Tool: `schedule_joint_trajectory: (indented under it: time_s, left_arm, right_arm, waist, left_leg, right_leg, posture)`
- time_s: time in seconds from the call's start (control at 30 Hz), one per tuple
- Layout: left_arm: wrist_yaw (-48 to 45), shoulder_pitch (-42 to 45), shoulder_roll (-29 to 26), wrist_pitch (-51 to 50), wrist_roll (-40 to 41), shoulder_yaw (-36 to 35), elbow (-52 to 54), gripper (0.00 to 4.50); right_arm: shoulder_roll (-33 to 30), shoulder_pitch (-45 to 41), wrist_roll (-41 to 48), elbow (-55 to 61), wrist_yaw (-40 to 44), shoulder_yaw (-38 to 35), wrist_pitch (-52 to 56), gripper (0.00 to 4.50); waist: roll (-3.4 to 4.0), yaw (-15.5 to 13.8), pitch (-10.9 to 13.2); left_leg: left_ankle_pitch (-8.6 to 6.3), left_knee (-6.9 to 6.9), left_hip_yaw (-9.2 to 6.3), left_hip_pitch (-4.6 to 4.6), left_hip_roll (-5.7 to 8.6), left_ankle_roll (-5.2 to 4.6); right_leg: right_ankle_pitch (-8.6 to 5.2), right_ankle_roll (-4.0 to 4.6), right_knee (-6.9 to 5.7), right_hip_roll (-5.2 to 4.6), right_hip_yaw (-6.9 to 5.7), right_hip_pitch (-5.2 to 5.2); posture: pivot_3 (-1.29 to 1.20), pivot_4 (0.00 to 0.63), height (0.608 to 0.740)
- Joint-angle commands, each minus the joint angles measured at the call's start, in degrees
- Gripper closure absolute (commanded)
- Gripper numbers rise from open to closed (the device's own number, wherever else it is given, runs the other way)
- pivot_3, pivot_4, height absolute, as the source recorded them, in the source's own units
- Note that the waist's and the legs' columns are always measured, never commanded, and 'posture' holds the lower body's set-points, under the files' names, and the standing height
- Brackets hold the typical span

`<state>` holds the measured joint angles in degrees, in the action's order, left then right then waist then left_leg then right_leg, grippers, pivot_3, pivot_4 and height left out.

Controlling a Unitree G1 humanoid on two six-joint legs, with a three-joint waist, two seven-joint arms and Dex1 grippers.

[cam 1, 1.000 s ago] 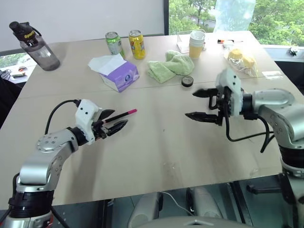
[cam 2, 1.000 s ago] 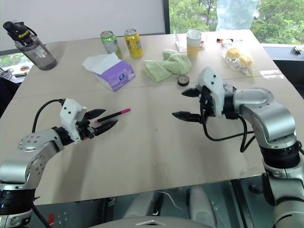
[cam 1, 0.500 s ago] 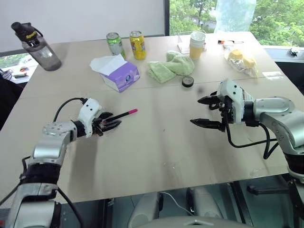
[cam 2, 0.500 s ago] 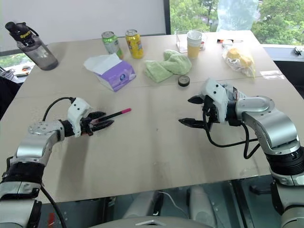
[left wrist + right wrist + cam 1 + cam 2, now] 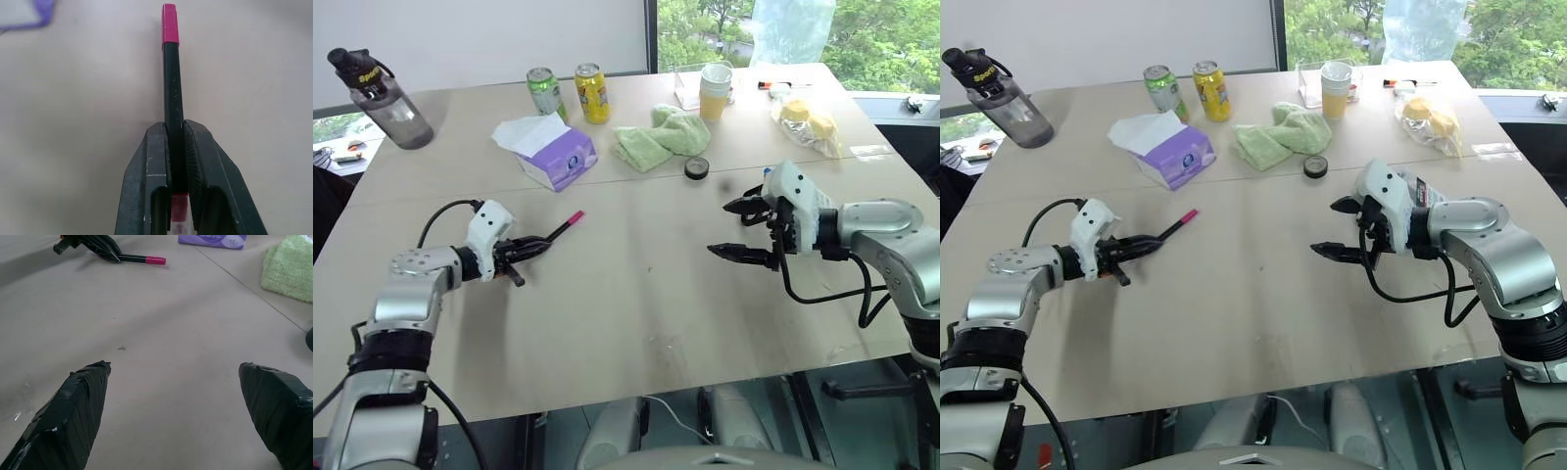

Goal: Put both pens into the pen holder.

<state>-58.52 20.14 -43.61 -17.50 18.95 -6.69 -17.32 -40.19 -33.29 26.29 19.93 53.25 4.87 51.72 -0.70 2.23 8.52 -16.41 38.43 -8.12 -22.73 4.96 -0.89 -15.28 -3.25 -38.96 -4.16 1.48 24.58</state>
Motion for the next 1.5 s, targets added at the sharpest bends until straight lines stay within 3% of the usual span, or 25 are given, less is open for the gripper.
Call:
schedule_joint_trajectory:
  time_s: [0.03, 0.2, 0.4, 0.63, 1.03, 1.13, 1.4, 1.5]
  left_arm:
    - [2.8, -0.2, 3.3, -5.9, 9.2, -5.4, 13.0, 4.44]
    - [10.7, 0.3, 10.8, -18.1, 23.2, -9.0, 26.9, 4.44]
    - [18.3, 2.5, 18.9, -23.7, 30.6, -6.4, 33.6, 4.44]
    - [19.4, 5.1, 22.7, -23.8, 31.9, -3.8, 33.0, 4.44]
    - [16.8, 6.3, 22.2, -24.1, 31.2, -1.2, 31.8, 4.44]
    - [16.2, 6.5, 21.9, -24.4, 31.1, -1.0, 30.9, 4.5]
    - [15.6, 6.3, 22.3, -24.2, 30.2, 0.7, 31.2, 4.5]
    - [15.8, 6.1, 22.2, -24.3, 30.4, 0.7, 31.6, 4.5]
  right_arm:
    - [4.9, -4.0, 3.6, -2.0, -5.8, -4.7, 4.4, 0.0]
    - [13.8, -8.6, 8.4, -4.6, -13.2, -9.9, 8.8, 0.0]
    - [24.9, -15.6, 19.0, -7.2, -23.3, -21.0, 15.1, 0.0]
    - [26.0, -16.6, 23.8, -6.8, -28.0, -22.5, 17.1, 0.0]
    - [26.5, -17.0, 31.9, -6.4, -32.3, -21.9, 21.8, 0.0]
    - [27.1, -17.2, 34.0, -6.9, -34.3, -22.3, 23.3, 0.89]
    - [28.6, -17.6, 35.9, -8.0, -38.5, -21.5, 23.6, 4.49]
    - [28.3, -17.5, 36.5, -8.0, -39.1, -21.4, 23.5, 4.49]
  waist:
    - [-0.03, 0.0, 0.0]
    - [-0.03, 0.2, 0.0]
    - [-0.03, 0.3, 0.0]
    - [-0.04, 0.3, 0.0]
    - [-0.03, 1.3, 0.0]
    - [-0.02, 1.5, 0.0]
    - [-0.02, 1.6, 0.0]
    - [-0.02, 1.6, 0.0]
  left_leg:
    - [0.0, 0.04, -0.03, -0.03, 0.0, 0.0]
    - [0.0, 0.06, -0.07, -0.05, 0.0, 0.01]
    - [0.01, 0.08, -0.06, -0.02, 0.01, 0.02]
    - [0.02, 0.11, -0.04, -0.02, 0.04, 0.02]
    - [0.02, 0.09, 0.0, 0.0, 0.03, 0.02]
    - [0.02, 0.09, 0.0, 0.0, 0.03, 0.01]
    - [0.02, 0.09, 0.0, 0.0, 0.03, 0.01]
    - [0.02, 0.09, 0.0, 0.0, 0.03, 0.01]
  right_leg:
    - [0.0, 0.0, 0.0, 0.01, 0.01, 0.0]
    - [0.0, 0.0, -0.04, 0.01, 0.03, 0.01]
    - [0.01, 0.0, -0.1, 0.03, 0.03, 0.01]
    - [0.01, 0.0, -0.09, 0.02, -0.05, -0.02]
    - [0.01, 0.0, -0.11, 0.03, -0.01, -0.01]
    - [0.01, 0.0, -0.11, 0.03, -0.02, -0.01]
    - [0.01, 0.0, -0.11, 0.03, 0.01, -0.01]
    - [0.01, 0.0, -0.11, 0.03, 0.03, -0.01]
  posture:
    - [0.0, 0.15, 0.74]
    - [0.0, 0.15, 0.74]
    - [0.0, 0.15, 0.74]
    - [0.0, 0.15, 0.74]
    - [0.0, 0.15, 0.74]
    - [0.0, 0.15, 0.74]
    - [0.0, 0.15, 0.74]
    - [0.0, 0.15, 0.74]
